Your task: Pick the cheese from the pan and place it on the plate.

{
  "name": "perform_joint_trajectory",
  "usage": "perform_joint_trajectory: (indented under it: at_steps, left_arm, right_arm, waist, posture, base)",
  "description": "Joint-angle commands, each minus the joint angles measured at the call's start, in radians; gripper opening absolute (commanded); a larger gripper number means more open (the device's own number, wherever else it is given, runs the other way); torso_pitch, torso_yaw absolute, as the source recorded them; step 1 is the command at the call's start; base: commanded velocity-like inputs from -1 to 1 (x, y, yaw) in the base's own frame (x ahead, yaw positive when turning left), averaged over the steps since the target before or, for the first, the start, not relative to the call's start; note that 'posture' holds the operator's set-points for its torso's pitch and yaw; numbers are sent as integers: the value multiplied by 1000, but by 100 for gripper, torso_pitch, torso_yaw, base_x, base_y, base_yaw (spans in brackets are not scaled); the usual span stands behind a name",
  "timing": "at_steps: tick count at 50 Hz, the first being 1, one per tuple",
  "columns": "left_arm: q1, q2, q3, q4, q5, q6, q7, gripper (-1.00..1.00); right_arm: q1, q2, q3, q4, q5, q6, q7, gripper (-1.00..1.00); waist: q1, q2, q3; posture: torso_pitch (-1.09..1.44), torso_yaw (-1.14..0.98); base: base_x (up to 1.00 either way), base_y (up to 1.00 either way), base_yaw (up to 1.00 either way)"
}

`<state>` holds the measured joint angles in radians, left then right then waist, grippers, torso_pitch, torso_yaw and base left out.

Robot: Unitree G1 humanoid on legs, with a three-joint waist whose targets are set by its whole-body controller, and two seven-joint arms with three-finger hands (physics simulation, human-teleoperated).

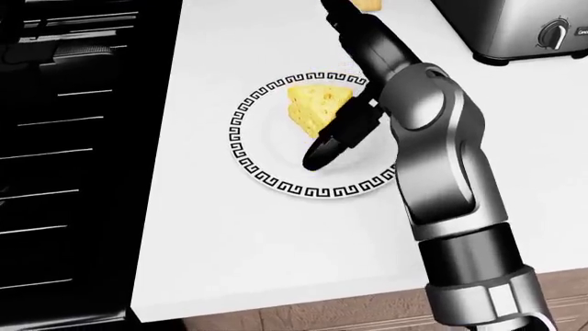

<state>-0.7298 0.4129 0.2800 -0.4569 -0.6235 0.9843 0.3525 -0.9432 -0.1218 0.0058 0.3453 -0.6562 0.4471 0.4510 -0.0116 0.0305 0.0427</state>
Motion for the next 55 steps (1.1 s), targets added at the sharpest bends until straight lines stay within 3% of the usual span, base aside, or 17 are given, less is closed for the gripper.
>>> perform_joint_trajectory:
  at_steps: [1, 9, 20, 31, 38, 55]
  left_arm:
    - [-30, 12, 12, -25, 0, -26, 1, 100]
    - [-20, 4, 5, -29, 10, -28, -2, 100]
    - [-76, 35, 0, 12, 41, 5, -23, 100]
    - [-156, 33, -30, 40, 136, 42, -61, 100]
    - [-153, 30, -21, 44, 185, -16, -83, 100]
    - [-142, 23, -44, 35, 333, -193, -179, 100]
  right_arm:
    - [-49, -2, -15, -54, 16, 8, -17, 100]
    - [-108, 15, -76, -128, 201, 202, -102, 100]
    - [-129, -12, -88, -343, 413, 418, -265, 100]
    - [-90, -84, -73, -642, 451, 573, -300, 100]
    - [-54, -98, -57, -747, 401, 531, -298, 100]
    - [-100, -138, -113, -709, 462, 327, -366, 100]
  waist:
    - [0, 2, -30]
    - [2, 2, -30]
    - [6, -3, -26]
    - [10, -11, -18]
    - [9, -13, -15]
    - [7, -17, -14]
  posture:
    - [0, 0]
    - [0, 0]
    - [0, 0]
    - [0, 0]
    - [0, 0]
    - [0, 0]
  base:
    - [0, 0, 0]
    - [0, 0, 0]
    - [0, 0, 0]
    - [0, 0, 0]
    - [0, 0, 0]
    - [0, 0, 0]
